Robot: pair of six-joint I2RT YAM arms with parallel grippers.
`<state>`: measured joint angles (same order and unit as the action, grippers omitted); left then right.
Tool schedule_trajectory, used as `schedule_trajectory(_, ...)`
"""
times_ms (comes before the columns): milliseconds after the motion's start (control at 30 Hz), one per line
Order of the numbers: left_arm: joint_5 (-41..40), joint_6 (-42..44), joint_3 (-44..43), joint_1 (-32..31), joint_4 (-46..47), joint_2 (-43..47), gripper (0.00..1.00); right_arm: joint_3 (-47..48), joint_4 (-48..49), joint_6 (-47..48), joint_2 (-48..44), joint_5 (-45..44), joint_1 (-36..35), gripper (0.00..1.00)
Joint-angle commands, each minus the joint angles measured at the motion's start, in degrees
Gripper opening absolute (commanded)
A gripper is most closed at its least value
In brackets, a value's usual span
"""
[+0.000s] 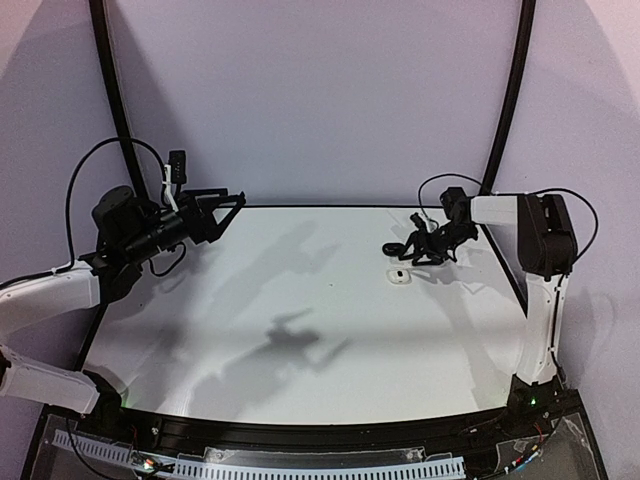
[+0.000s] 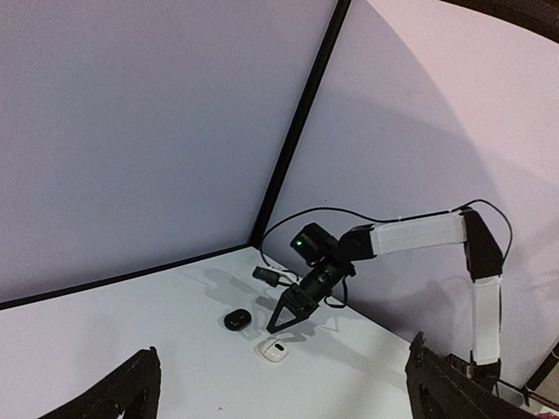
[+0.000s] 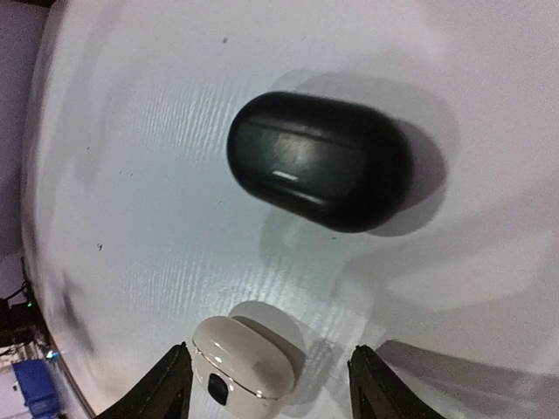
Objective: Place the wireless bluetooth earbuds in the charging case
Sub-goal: Reset both arms
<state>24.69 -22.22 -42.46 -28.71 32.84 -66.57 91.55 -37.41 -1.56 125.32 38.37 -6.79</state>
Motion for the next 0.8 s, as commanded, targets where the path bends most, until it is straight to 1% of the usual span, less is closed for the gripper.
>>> schedule_trajectory(0, -7.14, 5.72, -0.74, 1.0, -5.48, 1.19, 0.99, -0.4, 6.6, -6.24, -9.96, -14.36, 1.55, 0.62)
schedule_trajectory(33, -9.01, 6.81, -0.9, 1.28, -6.81, 1.27, 0.99, -1.39, 8.98, -6.74, -12.64, -17.01, 1.86, 0.63)
schedule_trajectory(67, -13.32, 8.76, -0.88, 1.68, -9.28, 1.37, 0.99, -3.64, 11.14, -7.29, -15.62, -19.79, 1.93, 0.64)
schedule_trajectory(100, -17.8, 9.85, -0.48, 3.05, -11.24, 1.45, 0.99, -7.23, 15.46, -7.48, -19.13, -23.01, 1.97, 0.64)
schedule_trajectory(133, -19.58, 10.14, 0.21, 4.1, -11.89, 1.51, 0.99, -10.34, 18.79, -7.53, -22.74, -26.16, 1.95, 0.64)
schedule_trajectory(167, -20.99, 10.29, 0.68, 7.07, -12.39, 1.56, 0.99, -12.87, 21.48, -7.63, -26.59, -29.14, 2.0, 0.65)
schedule_trajectory(200, -24.61, 10.03, 1.69, 10.58, -13.24, 1.69, 0.99, -18.56, 28.75, -7.8, -32.43, -32.53, 2.04, 0.68)
schedule_trajectory(233, -25.35, 9.74, 2.3, 12.39, -13.33, 1.78, 0.99, -23.2, 31.95, -7.61, -35.23, -33.55, 2.08, 0.69)
schedule_trajectory(267, -25.63, 9.83, 3.46, 14.27, -13.33, 2.12, 0.99, -28.58, 37.57, -7.07, -40.02, -34.78, 2.17, 0.71)
schedule_trajectory(300, -25.89, 10.57, 4.19, 17.54, -13.04, 2.62, 0.99, -33.56, 45.2, -5.91, -45.83, -35.88, 2.28, 0.74)
schedule_trajectory(333, -27.91, 12.01, 5.93, 19.46, -12.27, 2.86, 0.99, -38.87, 49.84, -5.35, -49.86, -36.71, 2.39, 0.76)
schedule_trajectory(400, -32.06, 13.34, 8.96, 20.27, -11.48, 3.9, 0.99, -46.41, 55.46, -4.79, -56.19, -39.31, 2.6, 0.8)
schedule_trajectory(433, -36.51, 14.0, 10.24, 20.64, -10.3, 4.43, 0.99, -51.59, 57.86, -3.86, -59.89, -40.61, 2.73, 0.83)
schedule_trajectory(467, -39.16, 15.02, 13.35, 21.02, -8.44, 6.67, 0.99, -56.9, 60.44, -2.05, -65.48, -40.97, 2.98, 0.85)
schedule_trajectory(500, -39.92, 16.03, 17.03, 21.26, -7.32, 7.61, 0.98, -59.51, 62.72, -0.4, -67.53, -40.86, 3.04, 0.85)
schedule_trajectory(533, -40.82, 18.58, 19.02, 21.62, -4.62, 9.75, 0.98, -64.86, 65.59, 0.98, -71.86, -39.71, 3.1, 0.85)
schedule_trajectory(567, -41.32, 19.7, 23.13, 21.82, -3.31, 10.74, 0.95, -68.58, 66.62, 3.34, -75.03, -38.75, 3.1, 0.85)
schedule_trajectory(600, -42.23, 21.3, 25.01, 21.92, -0.52, 12.9, 0.94, -72.33, 68.68, 4.36, -77.91, -37.01, 3.08, 0.86)
schedule_trajectory(633, -42.52, 22.64, 28.69, 22.31, 2.03, 13.89, 0.92, -75.65, 70.16, 4.63, -81.08, -36.26, 3.14, 0.86)
schedule_trajectory(667, -42.3, 23.7, 30.39, 22.57, 2.92, 14.96, 0.92, -77.69, 70.89, 4.39, -82.9, -36.17, 3.04, 0.87)
schedule_trajectory(700, -41.35, 25.15, 32.94, 23.24, 3.94, 16.88, 0.92, -81.24, 72.28, 3.38, -86.73, -36.99, 3.06, 0.87)
schedule_trajectory(733, -40.84, 25.27, 34.94, 24.0, 4.27, 18.31, 0.93, -84.42, 73.02, 2.87, -90.12, -37.65, 3.08, 0.87)
schedule_trajectory(767, -39.38, 25.24, 35.8, 24.38, 5.05, 18.93, 0.93, -85.7, 73.27, 2.28, -91.6, -37.75, 3.07, 0.87)
